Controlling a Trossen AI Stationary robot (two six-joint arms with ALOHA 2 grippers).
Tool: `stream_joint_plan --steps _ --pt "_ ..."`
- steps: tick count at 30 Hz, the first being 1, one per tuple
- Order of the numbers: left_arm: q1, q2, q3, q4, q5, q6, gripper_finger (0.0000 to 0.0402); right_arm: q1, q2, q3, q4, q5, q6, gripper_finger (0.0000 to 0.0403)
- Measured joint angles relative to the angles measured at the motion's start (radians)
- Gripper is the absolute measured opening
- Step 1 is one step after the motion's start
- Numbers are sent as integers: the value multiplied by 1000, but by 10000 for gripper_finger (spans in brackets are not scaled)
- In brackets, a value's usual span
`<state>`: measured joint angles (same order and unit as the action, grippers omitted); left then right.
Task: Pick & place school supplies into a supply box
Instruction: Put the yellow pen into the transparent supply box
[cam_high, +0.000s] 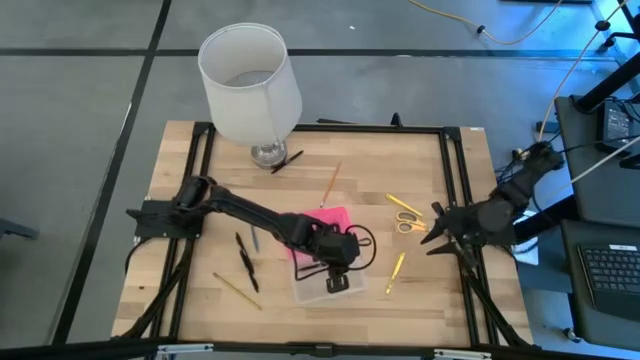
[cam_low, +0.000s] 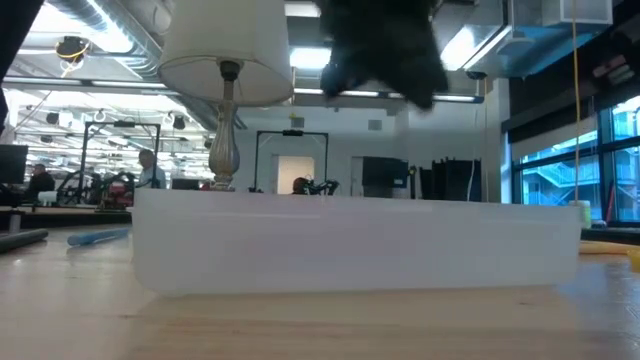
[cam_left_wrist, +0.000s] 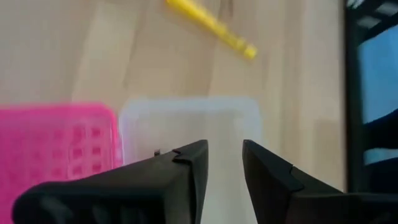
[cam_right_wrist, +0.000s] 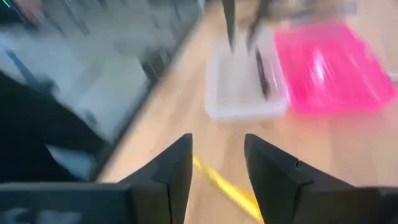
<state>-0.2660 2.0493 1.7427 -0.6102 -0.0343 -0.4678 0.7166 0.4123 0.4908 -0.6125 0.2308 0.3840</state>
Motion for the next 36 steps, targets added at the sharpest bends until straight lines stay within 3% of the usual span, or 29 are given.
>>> stream_joint_plan --steps 7,15,20,25,30,36 --pt "23 -92 1 -2 -77 3 95 0 417 261 -240 1 -160 151" --pt "35 -124 1 -3 -96 20 95 -21 711 354 -289 -17 -474 151" --pt "30 -123 1 -17 -102 27 95 -94 799 355 -288 -69 -526 159" --pt "30 -123 1 -27 -102 27 95 -181 855 355 -278 -187 -562 207" --pt "30 -123 1 -30 -102 27 95 -211 878 355 -276 -197 -576 246" --pt "30 -122 1 -30 -102 26 95 -211 886 355 -253 -201 -610 254"
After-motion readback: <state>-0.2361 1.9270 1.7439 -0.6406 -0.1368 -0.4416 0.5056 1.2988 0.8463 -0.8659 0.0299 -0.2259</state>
